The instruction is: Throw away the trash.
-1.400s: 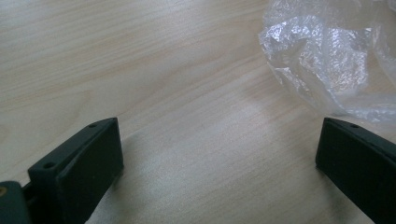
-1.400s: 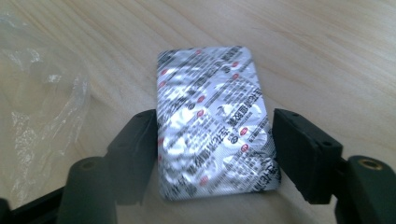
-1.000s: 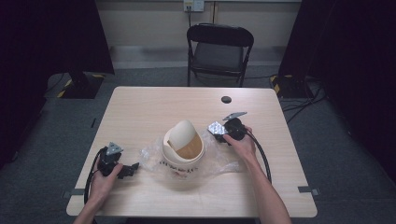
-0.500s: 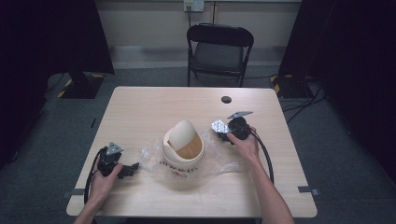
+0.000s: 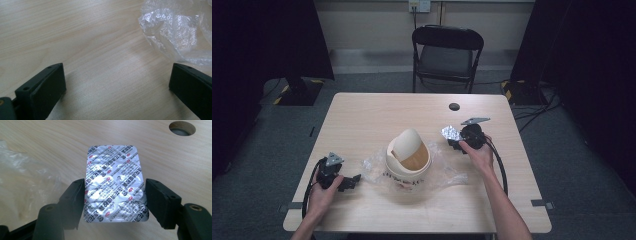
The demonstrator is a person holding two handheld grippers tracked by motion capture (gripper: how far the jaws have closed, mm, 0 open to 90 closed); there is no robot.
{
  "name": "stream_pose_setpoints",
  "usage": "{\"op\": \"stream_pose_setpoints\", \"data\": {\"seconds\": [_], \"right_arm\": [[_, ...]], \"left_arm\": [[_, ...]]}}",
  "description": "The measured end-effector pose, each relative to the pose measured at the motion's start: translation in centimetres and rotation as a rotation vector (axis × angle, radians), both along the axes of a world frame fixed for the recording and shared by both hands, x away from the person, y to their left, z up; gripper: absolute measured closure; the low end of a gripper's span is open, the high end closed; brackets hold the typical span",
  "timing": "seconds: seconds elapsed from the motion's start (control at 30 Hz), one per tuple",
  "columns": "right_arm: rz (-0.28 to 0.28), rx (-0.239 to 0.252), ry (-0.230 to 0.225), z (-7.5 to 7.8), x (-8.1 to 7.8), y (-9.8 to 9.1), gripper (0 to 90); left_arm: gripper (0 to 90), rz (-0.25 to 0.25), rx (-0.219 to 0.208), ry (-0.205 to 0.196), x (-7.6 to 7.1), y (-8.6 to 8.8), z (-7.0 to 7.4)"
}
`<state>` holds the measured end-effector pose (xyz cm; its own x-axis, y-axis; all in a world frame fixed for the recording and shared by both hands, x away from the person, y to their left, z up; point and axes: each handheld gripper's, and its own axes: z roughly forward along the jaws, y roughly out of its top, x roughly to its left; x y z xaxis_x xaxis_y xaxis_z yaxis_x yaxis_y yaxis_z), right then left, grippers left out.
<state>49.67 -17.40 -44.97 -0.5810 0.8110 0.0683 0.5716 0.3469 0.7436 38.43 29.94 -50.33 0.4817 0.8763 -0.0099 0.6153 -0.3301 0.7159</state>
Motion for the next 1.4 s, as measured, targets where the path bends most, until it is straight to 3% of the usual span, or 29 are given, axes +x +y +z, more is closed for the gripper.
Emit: {"op": "stream_pose_setpoints", "data": {"seconds": [0.3,0.5,0.87,1.4], "right_arm": [[0.020,0.052,-0.020,1.4,-2.0,-0.4,34.4],[0.024,0.007,-0.048,2.2,-3.5,-0.4,34.4],[0.064,0.038,-0.078,4.6,-6.2,-0.7,34.4],[0.157,0.121,-0.105,7.5,-10.4,-0.2,34.4]], "left_arm": [[0.1,0.000,0.000,0.000,0.0,0.0,0.0],[0.1,0.000,0.000,-0.001,0.0,0.0,0.0],[0.2,0.000,-0.001,-0.001,0.0,0.0,0.0],[0.1,-0.001,-0.001,0.000,0.0,0.0,0.0]]}}
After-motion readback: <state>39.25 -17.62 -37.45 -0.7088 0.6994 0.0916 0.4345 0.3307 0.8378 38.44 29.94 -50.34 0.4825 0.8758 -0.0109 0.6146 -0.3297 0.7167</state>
